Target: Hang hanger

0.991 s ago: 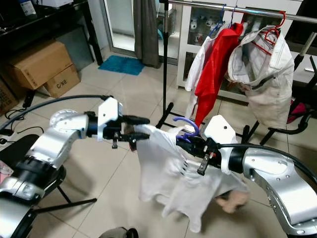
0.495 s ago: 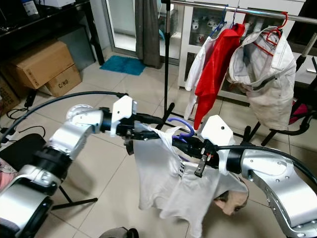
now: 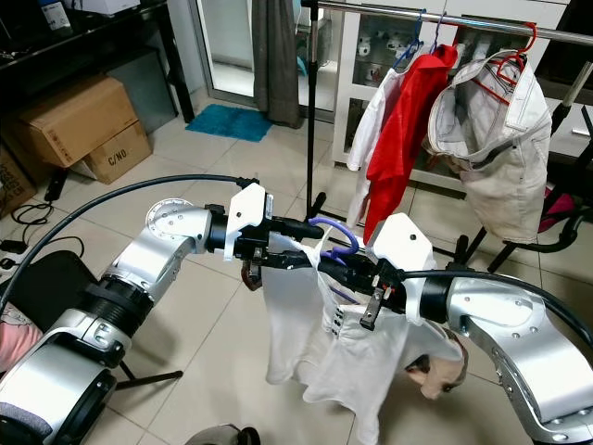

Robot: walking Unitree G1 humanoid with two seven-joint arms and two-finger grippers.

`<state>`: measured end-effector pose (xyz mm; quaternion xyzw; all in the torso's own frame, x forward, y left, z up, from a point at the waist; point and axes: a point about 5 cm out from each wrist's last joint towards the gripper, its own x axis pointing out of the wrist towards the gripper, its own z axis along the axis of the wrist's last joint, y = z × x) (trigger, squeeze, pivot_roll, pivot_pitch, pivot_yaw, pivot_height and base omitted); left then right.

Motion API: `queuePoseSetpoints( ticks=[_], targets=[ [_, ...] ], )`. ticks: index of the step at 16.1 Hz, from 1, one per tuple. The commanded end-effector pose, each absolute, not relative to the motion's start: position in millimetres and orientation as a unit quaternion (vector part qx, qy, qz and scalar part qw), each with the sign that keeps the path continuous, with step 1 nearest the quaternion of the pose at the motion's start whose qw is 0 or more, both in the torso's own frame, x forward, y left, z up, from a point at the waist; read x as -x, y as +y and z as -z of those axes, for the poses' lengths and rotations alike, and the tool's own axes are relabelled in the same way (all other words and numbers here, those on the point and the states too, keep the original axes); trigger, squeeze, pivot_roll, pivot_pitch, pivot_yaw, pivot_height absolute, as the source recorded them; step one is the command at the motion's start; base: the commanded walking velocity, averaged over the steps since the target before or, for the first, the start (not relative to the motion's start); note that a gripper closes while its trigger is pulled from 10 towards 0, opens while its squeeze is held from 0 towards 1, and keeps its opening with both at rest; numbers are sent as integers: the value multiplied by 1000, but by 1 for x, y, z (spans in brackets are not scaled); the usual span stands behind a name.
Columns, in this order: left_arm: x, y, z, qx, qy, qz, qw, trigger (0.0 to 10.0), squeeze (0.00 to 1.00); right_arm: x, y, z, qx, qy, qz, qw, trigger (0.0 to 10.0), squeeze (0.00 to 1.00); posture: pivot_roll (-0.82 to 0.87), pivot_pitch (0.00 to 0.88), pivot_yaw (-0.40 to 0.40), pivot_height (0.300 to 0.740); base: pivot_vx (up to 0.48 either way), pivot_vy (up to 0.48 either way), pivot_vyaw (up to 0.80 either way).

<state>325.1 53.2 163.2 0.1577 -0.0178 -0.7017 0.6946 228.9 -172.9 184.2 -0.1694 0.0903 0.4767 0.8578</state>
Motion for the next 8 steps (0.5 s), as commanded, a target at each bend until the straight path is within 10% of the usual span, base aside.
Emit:
queuePoseSetpoints(
  ticks=[1, 8],
  targets=[
    [-319, 35, -188, -147, -82, 724, 669, 10000, 0, -226, -164, -185, 166, 83, -497, 848, 10000, 0, -105, 0, 81, 740, 0, 0, 0],
    [-307, 55, -200, -195, -103, 718, 660, 10000, 0, -228, -171, -181, 164, 94, -481, 856, 10000, 0, -103, 0, 85, 740, 0, 0, 0]
  ],
)
